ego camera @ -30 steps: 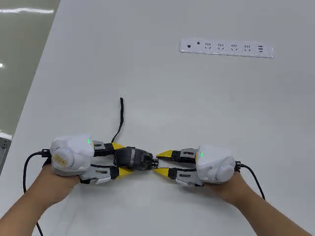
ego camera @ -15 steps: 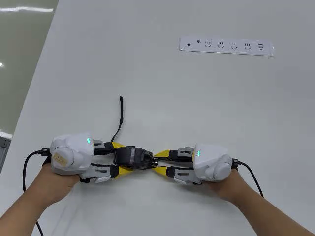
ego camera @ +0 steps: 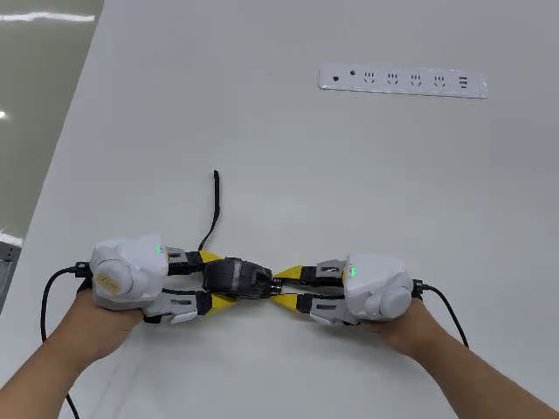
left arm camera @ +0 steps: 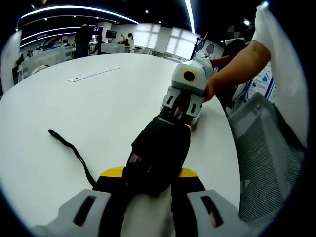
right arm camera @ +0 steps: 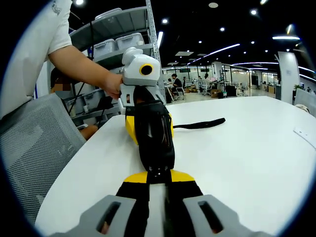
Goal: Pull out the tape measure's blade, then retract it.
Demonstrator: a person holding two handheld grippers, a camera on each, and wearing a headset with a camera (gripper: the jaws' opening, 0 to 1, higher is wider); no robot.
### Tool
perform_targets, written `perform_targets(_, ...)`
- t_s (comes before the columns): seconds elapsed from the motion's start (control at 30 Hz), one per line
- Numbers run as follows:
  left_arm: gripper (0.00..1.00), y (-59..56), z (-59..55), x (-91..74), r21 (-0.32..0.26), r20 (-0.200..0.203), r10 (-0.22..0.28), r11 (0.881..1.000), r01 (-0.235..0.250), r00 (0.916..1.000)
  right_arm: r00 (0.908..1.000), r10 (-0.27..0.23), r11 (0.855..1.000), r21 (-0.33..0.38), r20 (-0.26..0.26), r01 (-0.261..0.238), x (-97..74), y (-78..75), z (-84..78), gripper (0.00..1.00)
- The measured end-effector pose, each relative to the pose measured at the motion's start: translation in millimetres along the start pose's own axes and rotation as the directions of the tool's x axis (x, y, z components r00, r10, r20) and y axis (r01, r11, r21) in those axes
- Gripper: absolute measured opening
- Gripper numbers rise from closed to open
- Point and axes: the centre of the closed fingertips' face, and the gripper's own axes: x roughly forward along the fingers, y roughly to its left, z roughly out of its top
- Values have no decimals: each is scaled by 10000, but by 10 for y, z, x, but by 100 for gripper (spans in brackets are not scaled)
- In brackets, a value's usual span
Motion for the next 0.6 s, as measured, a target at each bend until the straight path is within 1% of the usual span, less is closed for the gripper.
perform_targets(0.07,31,4,-2,-1,45,-24,-27,10000,27,10000,10000,-20,9999,115,11,20,-3,-2,6,12)
perform_targets(0.6,29,16,-15,-13,166,-123,29,9999,-27,9999,10000,-30,9996,291,27,30,-22,-14,9,11)
